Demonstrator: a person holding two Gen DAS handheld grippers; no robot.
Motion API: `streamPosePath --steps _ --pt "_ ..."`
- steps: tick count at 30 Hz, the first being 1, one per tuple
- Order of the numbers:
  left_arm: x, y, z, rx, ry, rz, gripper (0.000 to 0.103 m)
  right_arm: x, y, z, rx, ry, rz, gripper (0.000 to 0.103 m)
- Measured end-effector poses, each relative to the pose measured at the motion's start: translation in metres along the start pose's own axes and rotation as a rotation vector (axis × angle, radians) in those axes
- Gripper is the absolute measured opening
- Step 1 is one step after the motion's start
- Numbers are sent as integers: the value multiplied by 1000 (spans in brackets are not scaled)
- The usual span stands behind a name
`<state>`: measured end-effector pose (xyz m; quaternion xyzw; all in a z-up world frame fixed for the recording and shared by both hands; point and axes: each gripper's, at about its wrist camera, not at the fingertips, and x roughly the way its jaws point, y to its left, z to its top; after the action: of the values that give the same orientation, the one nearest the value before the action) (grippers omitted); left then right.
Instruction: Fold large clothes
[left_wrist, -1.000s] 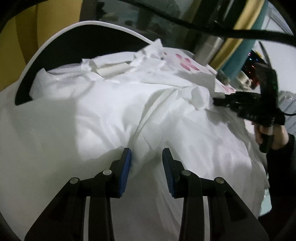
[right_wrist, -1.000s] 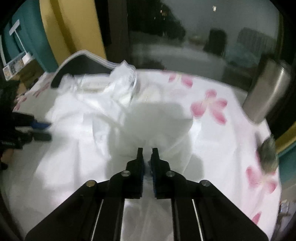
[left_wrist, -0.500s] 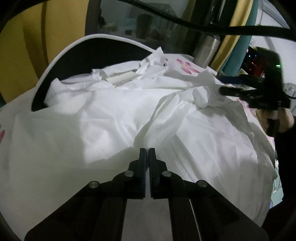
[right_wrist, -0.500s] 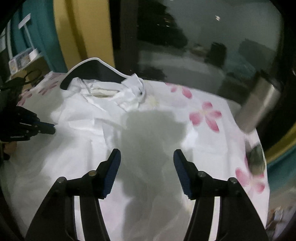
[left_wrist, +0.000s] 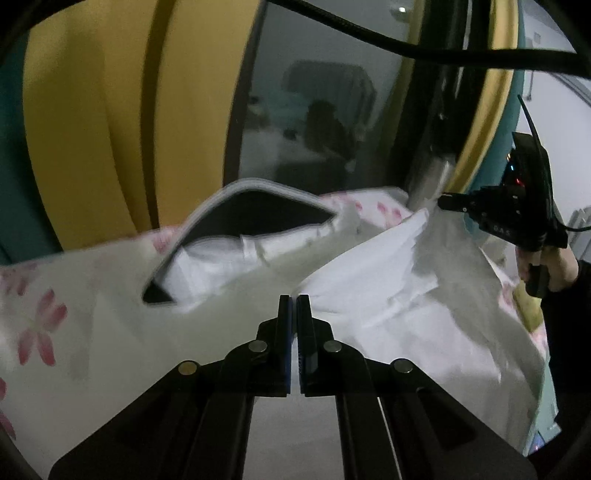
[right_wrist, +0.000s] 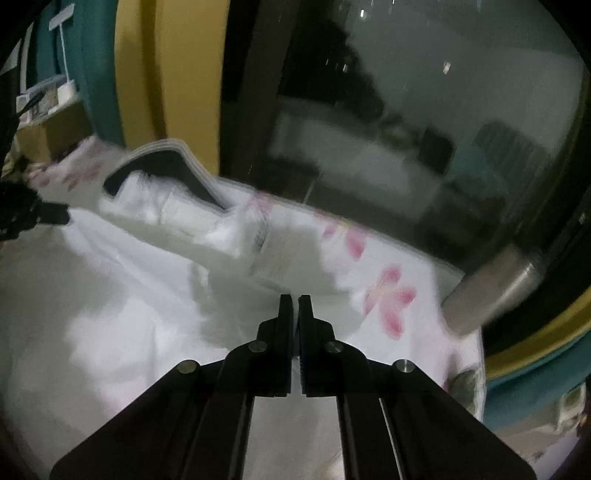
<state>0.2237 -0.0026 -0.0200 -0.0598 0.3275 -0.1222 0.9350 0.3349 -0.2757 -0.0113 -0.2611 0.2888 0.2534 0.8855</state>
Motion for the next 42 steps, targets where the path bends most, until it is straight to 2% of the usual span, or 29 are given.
streamPosePath --steps 3,5,9,10,15,16,18,20,22,24,26,28,33,39,42 --pt "-6 -3 5 8 -39 5 3 -2 1 17 -26 -66 -51 3" --pt "3 -7 0 27 -2 -14 3 2 4 15 -24 -82 -75 3" --pt "30 -15 -29 49 125 -50 3 23 8 -15 5 4 -37 3" --pt "38 -17 -41 56 178 -67 3 28 10 -28 19 37 -24 3" --pt "55 -22 -72 77 306 -111 3 25 14 -84 121 120 39 3" --pt "53 -22 -74 76 296 -112 3 23 14 -94 143 128 52 3" --pt "52 -19 -72 55 308 -108 10 18 15 -110 185 142 78 3" --pt "49 -15 -70 30 309 -99 28 11 15 -120 229 144 98 4" --pt "43 -10 -68 13 295 -85 38 4 17 -126 255 150 119 7" --pt "39 -4 -69 -1 289 -75 39 -3 18 -131 273 156 117 19" --pt "31 3 -70 -15 281 -52 39 -10 17 -134 299 151 121 50" --pt "27 8 -69 -31 271 -30 40 -16 16 -134 336 129 130 61" --pt "5 25 -67 -72 224 13 41 -31 17 -138 404 110 125 61" --pt "-26 54 -72 -136 168 82 42 -48 28 -151 476 146 89 61" --pt "-43 68 -83 -156 163 131 48 -57 35 -164 517 186 63 61"
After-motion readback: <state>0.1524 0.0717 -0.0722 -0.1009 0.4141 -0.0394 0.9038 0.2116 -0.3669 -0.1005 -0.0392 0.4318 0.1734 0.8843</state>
